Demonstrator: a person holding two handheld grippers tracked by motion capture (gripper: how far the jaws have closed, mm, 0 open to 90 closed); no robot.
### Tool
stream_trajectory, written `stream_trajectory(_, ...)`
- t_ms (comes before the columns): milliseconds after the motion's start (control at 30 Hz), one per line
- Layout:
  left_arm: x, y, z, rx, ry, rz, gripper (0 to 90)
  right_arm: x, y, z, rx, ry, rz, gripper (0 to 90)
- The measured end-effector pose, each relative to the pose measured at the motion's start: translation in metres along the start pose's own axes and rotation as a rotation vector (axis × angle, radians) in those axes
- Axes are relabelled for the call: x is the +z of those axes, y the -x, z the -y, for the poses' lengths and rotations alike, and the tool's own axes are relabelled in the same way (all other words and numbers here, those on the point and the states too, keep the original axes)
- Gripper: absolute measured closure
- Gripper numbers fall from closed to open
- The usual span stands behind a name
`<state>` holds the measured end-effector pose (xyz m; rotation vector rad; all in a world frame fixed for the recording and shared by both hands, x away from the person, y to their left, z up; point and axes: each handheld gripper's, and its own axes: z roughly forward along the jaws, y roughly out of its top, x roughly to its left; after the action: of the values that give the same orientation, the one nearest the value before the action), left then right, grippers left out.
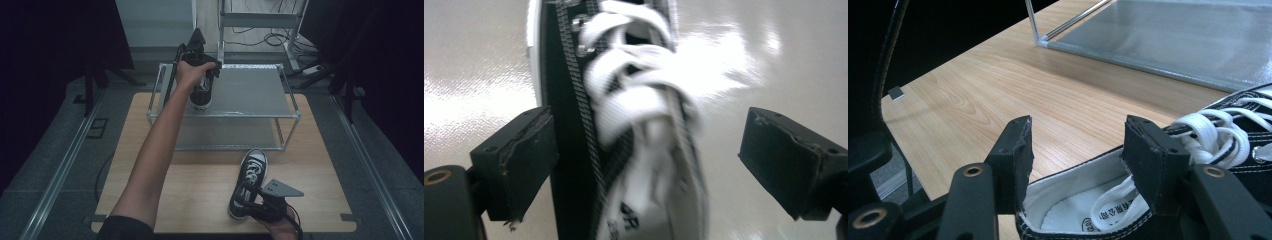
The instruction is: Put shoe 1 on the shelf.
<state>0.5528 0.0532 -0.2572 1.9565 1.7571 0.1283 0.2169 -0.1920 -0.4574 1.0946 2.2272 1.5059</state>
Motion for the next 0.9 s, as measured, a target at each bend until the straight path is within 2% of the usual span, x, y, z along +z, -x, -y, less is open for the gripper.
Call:
stream_trajectory(100, -0.012, 0.006, 0.008, 0.066, 0.01, 0.018, 8.8, 0.0, -0.003, -0.001, -0.006, 0.003, -0.002, 45.7)
stream_trajectory(167, -0.015, 0.007, 0.01, 0.081, 0.014, 0.023, 10.3, 0.0, -0.004, -0.001, -0.008, 0.002, -0.004, 45.6)
stream_trajectory(300, -0.026, 0.011, 0.02, 0.149, 0.036, 0.037, 14.7, 0.002, -0.008, -0.002, -0.015, 0.0, -0.009, 45.6)
stream_trajectory(433, -0.033, 0.011, 0.03, 0.202, 0.051, 0.088, 15.3, 0.003, -0.009, -0.002, -0.016, -0.001, -0.012, 45.6)
stream_trajectory(467, -0.038, 0.01, 0.036, 0.24, 0.065, 0.106, 15.6, 0.004, -0.01, -0.002, -0.015, -0.002, -0.015, 45.6)
stream_trajectory(533, -0.04, 0.009, 0.039, 0.249, 0.078, 0.117, 17.3, 0.004, -0.011, -0.002, -0.015, -0.003, -0.018, 45.6)
stream_trajectory(600, -0.045, 0.005, 0.046, 0.274, 0.087, 0.146, 17.5, 0.006, -0.015, -0.001, -0.023, -0.003, -0.024, 45.7)
stream_trajectory(633, -0.049, 0.002, 0.051, 0.303, 0.087, 0.161, 18.0, 0.006, -0.017, -0.001, -0.027, -0.004, -0.026, 45.8)
stream_trajectory(700, -0.052, -0.001, 0.055, 0.316, 0.093, 0.174, 18.7, 0.007, -0.018, -0.001, -0.033, -0.008, -0.028, 46.2)
stream_trajectory(767, -0.056, -0.006, 0.062, 0.337, 0.104, 0.197, 21.0, 0.008, -0.024, 0.0, -0.054, -0.013, -0.029, 48.5)
stream_trajectory(800, -0.059, -0.01, 0.069, 0.367, 0.103, 0.215, 21.3, 0.008, -0.025, 0.0, -0.058, -0.015, -0.029, 49.6)
stream_trajectory(833, -0.059, -0.01, 0.069, 0.367, 0.103, 0.215, 21.7, 0.008, -0.025, 0.0, -0.058, -0.015, -0.029, 49.6)
stream_trajectory(900, -0.063, -0.016, 0.079, 0.393, 0.108, 0.236, 21.8, 0.01, -0.032, 0.002, -0.075, -0.015, -0.032, 54.0)
